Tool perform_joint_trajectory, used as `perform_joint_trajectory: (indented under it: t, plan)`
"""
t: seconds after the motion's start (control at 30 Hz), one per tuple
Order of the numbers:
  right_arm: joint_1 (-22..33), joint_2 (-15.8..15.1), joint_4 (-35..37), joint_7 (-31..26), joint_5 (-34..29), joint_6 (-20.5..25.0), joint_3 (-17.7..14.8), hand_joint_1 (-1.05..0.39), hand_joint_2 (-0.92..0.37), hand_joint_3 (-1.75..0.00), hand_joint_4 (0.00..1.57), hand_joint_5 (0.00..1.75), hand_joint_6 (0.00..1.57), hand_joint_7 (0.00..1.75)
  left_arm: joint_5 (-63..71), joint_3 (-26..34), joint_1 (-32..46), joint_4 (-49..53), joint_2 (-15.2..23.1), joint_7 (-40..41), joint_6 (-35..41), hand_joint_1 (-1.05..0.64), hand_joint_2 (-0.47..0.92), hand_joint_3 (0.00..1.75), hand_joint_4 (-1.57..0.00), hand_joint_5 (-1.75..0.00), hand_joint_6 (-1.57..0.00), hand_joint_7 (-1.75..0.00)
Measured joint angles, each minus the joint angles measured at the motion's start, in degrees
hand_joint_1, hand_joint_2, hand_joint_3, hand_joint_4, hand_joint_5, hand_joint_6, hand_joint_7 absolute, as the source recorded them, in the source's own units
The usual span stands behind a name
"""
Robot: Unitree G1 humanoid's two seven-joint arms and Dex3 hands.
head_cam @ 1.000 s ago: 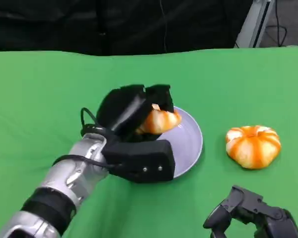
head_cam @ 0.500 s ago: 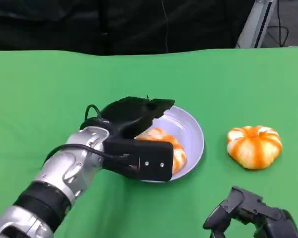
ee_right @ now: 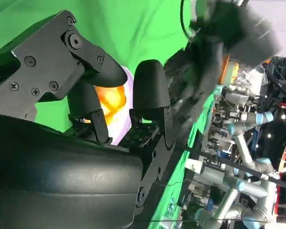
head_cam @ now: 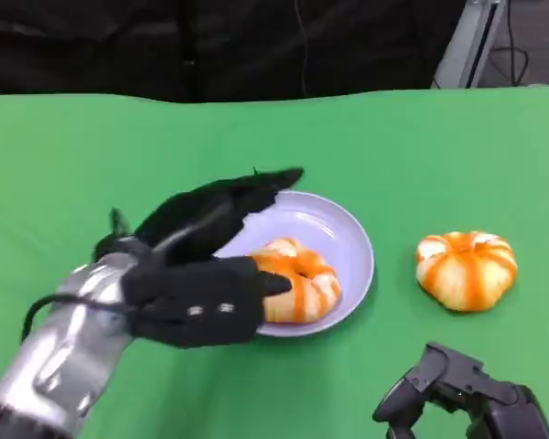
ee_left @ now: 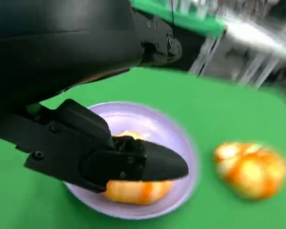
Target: Grasp the bread from the table and place it into the plate.
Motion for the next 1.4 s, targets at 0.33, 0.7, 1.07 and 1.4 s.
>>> perform_joint_trajectory:
  t: [0.33, 0.7, 1.07, 1.4]
  plan:
    - [0.04, 0.19, -0.06, -0.57, -0.64, 0.09, 0.79, -0.09, -0.35, -1.31, 0.71, 1.61, 0.78, 1.30, -19.57, 13.61, 21.78, -21.00, -6.05, 2.34, -0.05, 0.00, 0.49, 1.10, -0.64, -1.53, -0.69, -1.15]
    - [0.67, -0.37, -0.98, -0.30, -0.26, 0.83, 0.15, -0.09, -0.35, -1.30, 0.70, 1.60, 0.78, 1.29, -28.56, 17.94, 42.05, -24.16, -9.11, 2.08, -12.59, -0.04, 0.55, 0.97, -0.74, -1.75, -0.66, -1.60]
    - [1.00, -1.65, -1.17, 1.36, 2.19, 0.78, -2.15, -0.10, -0.38, -1.26, 0.70, 1.59, 0.77, 1.31, -31.27, 16.42, 43.61, -21.57, -10.98, -0.46, -16.11, -0.10, 0.57, 0.73, -0.81, -1.75, -0.59, -1.74]
    - [0.69, -1.52, -0.87, 1.47, 2.16, 0.15, -2.04, -0.13, -0.38, -1.24, 0.70, 1.59, 0.77, 1.32, -33.08, 16.69, 42.14, -18.82, -11.01, -1.32, -17.55, -0.06, 0.46, 1.04, -0.84, -1.75, -0.63, -1.69]
